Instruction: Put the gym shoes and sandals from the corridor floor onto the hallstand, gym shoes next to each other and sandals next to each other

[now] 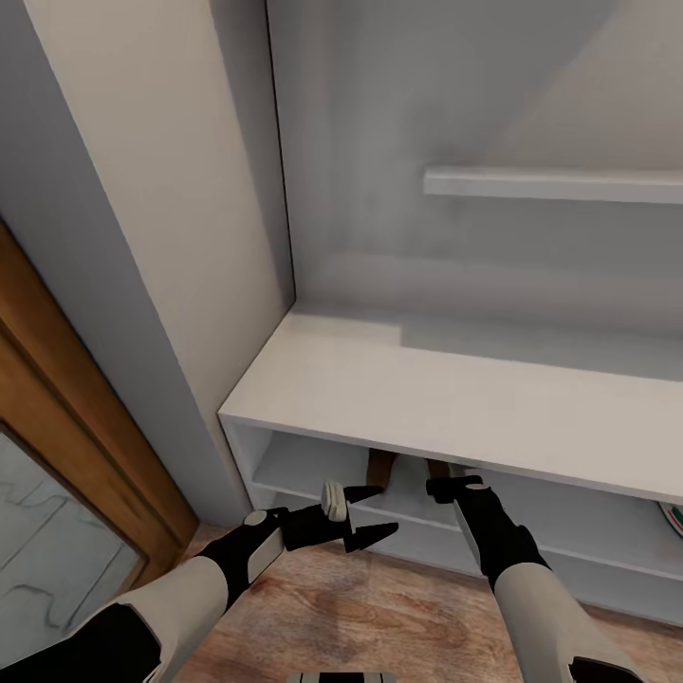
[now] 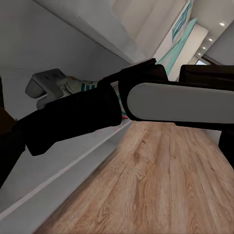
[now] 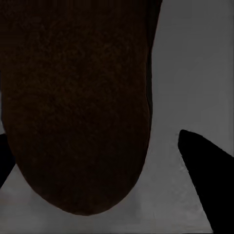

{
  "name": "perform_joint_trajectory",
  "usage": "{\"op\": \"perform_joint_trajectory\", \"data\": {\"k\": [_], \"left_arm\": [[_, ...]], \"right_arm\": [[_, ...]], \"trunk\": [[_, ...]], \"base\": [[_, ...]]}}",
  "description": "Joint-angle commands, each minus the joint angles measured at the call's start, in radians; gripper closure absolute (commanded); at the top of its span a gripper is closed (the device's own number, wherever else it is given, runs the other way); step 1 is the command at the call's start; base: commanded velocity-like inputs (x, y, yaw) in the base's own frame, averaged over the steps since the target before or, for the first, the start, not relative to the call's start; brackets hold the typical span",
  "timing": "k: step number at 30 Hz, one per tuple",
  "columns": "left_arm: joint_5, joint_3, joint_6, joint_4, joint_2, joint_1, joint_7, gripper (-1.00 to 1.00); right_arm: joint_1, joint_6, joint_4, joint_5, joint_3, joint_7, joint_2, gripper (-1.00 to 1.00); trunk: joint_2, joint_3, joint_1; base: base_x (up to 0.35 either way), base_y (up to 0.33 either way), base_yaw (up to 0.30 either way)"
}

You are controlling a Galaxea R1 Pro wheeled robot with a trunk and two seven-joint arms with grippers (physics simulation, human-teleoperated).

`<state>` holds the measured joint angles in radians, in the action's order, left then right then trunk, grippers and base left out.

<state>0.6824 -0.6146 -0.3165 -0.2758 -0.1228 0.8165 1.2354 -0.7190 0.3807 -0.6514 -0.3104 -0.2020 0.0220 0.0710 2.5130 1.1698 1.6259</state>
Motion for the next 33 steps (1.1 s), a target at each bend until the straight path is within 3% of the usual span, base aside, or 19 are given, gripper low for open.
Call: {"op": "perform_joint_trajectory", "data": {"k": [1, 19, 33], "left_arm": [[0.009, -0.008, -0.006, 0.001, 0.001, 0.001, 0.001, -1.00], [0.009, -0.008, -0.006, 0.001, 0.001, 0.001, 0.001, -1.00], [0.009, -0.008, -0.006, 0.001, 0.000, 0.001, 0.001, -1.00]], "right_arm": [[0.000, 0.004, -0.001, -0.004, -0.004, -0.001, 0.001, -1.00], [0.000, 0.004, -0.002, -0.004, -0.004, -0.001, 0.001, -1.00], [0.000, 0.003, -0.006, -0.005, -0.002, -0.002, 0.002, -1.00]], "trunk": [[0.000, 0.001, 0.000], [0.000, 0.001, 0.000], [0.000, 0.001, 0.000]], "base": [[0.000, 0.000, 0.000], [-0.002, 0.000, 0.000], [-0.289, 0.000, 0.000]]}}
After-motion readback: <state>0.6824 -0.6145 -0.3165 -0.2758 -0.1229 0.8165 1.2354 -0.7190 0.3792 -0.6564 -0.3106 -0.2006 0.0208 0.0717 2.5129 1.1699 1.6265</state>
